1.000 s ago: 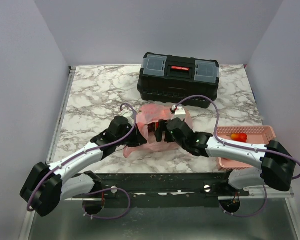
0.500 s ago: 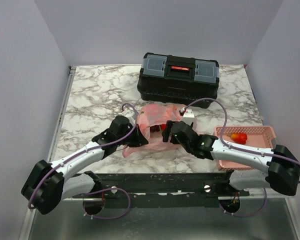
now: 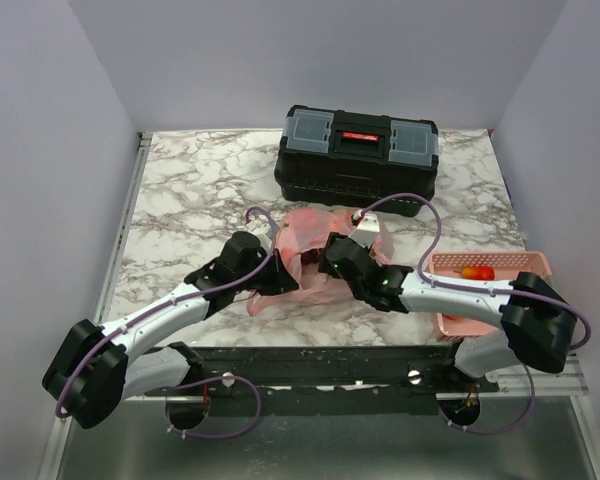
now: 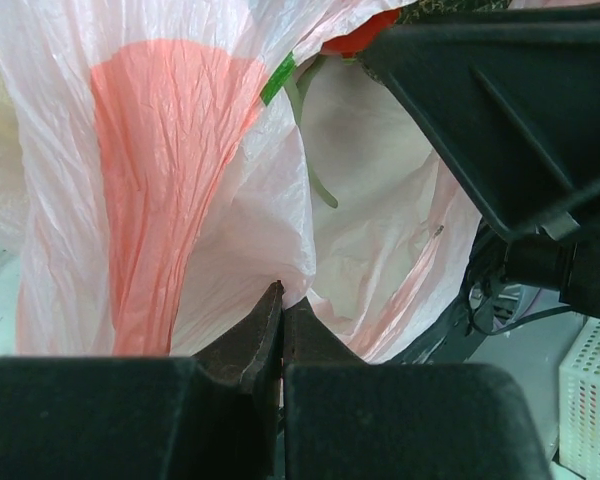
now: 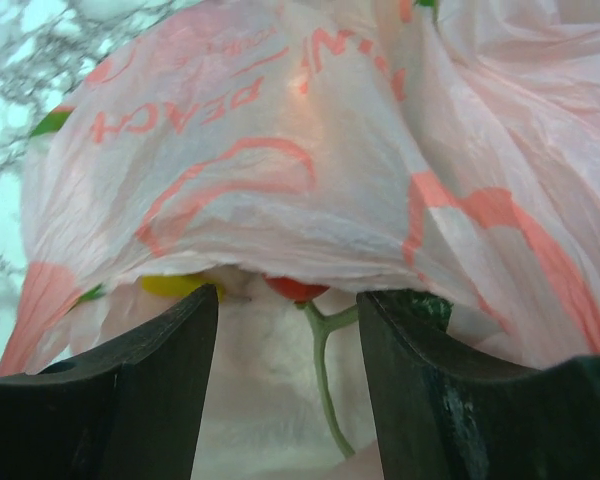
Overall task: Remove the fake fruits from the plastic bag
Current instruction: Take out the fake fruit from the plastic bag.
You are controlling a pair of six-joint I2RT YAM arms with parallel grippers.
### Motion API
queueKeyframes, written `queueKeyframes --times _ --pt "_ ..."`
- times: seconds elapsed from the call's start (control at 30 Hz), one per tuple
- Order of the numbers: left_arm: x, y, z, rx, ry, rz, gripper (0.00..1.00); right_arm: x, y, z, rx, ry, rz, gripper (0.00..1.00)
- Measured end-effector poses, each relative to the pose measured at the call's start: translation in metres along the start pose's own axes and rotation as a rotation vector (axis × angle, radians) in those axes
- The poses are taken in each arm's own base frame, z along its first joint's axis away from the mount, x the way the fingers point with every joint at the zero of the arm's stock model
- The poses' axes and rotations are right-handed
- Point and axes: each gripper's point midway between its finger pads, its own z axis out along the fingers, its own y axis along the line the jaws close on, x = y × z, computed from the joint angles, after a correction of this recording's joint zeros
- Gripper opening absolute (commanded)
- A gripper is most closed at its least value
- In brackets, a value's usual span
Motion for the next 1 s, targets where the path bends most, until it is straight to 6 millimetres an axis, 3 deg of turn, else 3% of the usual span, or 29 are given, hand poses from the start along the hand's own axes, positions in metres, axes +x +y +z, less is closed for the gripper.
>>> queueKeyframes --times 0.3,0.7,1.0 --pt "0.002 -0.002 0.000 0.005 0.007 0.000 0.00 -0.002 -0.018 0.024 0.160 -0.097 0.031 0.59" --pt "0.004 -0.003 0.001 0.007 0.014 0.002 0.00 -0.008 -0.020 0.046 0.241 -0.189 0.014 0.54" --pt "0.004 -0.004 0.001 0.007 0.016 0.004 0.00 -0.013 -0.024 0.052 0.286 -0.244 -0.012 0.21"
